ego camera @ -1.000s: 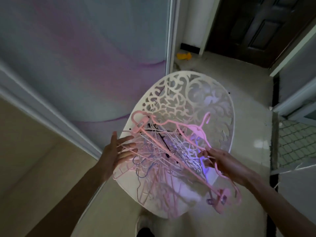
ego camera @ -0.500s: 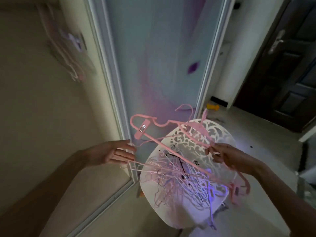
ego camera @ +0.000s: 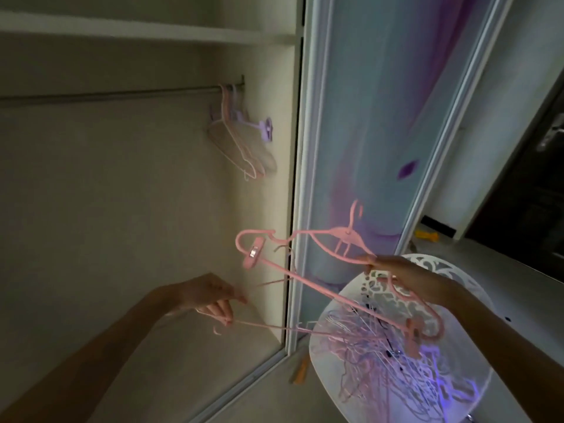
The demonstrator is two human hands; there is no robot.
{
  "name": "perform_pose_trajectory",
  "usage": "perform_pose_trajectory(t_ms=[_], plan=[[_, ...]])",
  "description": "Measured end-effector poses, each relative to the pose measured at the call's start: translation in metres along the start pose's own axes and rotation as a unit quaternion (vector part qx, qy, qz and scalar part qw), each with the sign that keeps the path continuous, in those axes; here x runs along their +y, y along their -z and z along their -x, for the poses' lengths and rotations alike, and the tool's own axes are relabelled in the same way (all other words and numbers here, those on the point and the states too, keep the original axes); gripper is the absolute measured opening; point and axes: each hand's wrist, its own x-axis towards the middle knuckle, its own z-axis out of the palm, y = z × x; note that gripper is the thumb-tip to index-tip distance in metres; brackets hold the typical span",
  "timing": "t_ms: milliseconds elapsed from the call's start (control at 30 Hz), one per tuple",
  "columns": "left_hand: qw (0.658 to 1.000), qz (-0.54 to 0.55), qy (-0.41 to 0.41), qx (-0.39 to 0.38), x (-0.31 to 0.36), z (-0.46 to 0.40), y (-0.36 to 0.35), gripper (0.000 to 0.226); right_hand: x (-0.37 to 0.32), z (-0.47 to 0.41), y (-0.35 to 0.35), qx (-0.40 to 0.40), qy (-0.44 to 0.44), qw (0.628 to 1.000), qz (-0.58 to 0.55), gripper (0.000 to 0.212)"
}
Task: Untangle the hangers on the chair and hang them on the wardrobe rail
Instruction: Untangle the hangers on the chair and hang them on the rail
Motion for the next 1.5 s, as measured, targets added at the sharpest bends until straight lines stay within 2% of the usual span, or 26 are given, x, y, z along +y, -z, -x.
perform_pose_trajectory(t_ms=[67, 200, 367, 500, 667, 733, 833, 933, 967, 1033, 1133, 1200, 1267, 1333, 1400, 1500], plan=[[0.999, 0.015, 0.034, 0.038, -0.026, 0.013, 0.026, 0.022, -0.022, -0.012, -0.034, 0.030, 0.023, 0.999, -0.023, 0.029], [0.983, 0.083, 0.062, 0.149, -0.068, 0.028, 0.074, 0.024, -0.057, -0.032, -0.090, 0.037, 0.042, 0.998, -0.021, 0.026], [0.947, 0.172, 0.055, 0.266, -0.092, 0.045, 0.126, 0.037, -0.097, -0.061, -0.145, 0.026, 0.101, 0.992, 0.066, 0.022], [0.920, 0.217, 0.067, 0.320, -0.086, 0.050, 0.155, 0.036, -0.130, -0.082, -0.171, 0.005, 0.143, 0.971, 0.193, 0.022], [0.883, 0.380, 0.067, 0.267, -0.074, 0.057, 0.193, 0.033, -0.164, -0.115, -0.193, -0.051, 0.167, 0.968, 0.179, 0.017], [0.895, 0.357, 0.084, 0.254, -0.067, 0.052, 0.203, 0.038, -0.175, -0.130, -0.197, -0.092, 0.179, 0.956, 0.213, 0.018], [0.910, 0.272, 0.093, 0.300, -0.057, 0.040, 0.220, 0.033, -0.187, -0.162, -0.199, -0.148, 0.197, 0.937, 0.247, 0.019], [0.911, 0.247, 0.055, 0.325, -0.052, 0.026, 0.243, 0.023, -0.197, -0.194, -0.197, -0.182, 0.219, 0.926, 0.247, 0.017], [0.920, 0.250, 0.031, 0.300, -0.049, 0.025, 0.246, 0.021, -0.200, -0.200, -0.198, -0.192, 0.226, 0.926, 0.236, 0.016], [0.935, 0.270, 0.010, 0.230, -0.039, 0.021, 0.251, 0.032, -0.210, -0.216, -0.203, -0.224, 0.228, 0.923, 0.215, 0.015], [0.948, 0.276, 0.038, 0.151, -0.023, 0.005, 0.258, 0.053, -0.221, -0.247, -0.221, -0.269, 0.199, 0.910, 0.244, 0.020], [0.948, 0.296, 0.052, 0.109, -0.020, -0.003, 0.262, 0.059, -0.222, -0.266, -0.235, -0.303, 0.167, 0.898, 0.274, 0.025], [0.939, 0.325, 0.066, 0.094, -0.021, -0.010, 0.266, 0.053, -0.219, -0.284, -0.247, -0.342, 0.141, 0.879, 0.300, 0.025], [0.941, 0.314, 0.090, 0.084, -0.026, -0.017, 0.272, 0.037, -0.219, -0.299, -0.257, -0.358, 0.111, 0.866, 0.332, 0.023], [0.962, 0.241, 0.112, 0.061, -0.034, -0.024, 0.278, 0.024, -0.221, -0.308, -0.266, -0.346, 0.096, 0.858, 0.368, 0.022], [0.977, 0.163, 0.129, 0.048, -0.045, -0.029, 0.286, 0.020, -0.222, -0.317, -0.278, -0.332, 0.103, 0.847, 0.402, 0.026]])
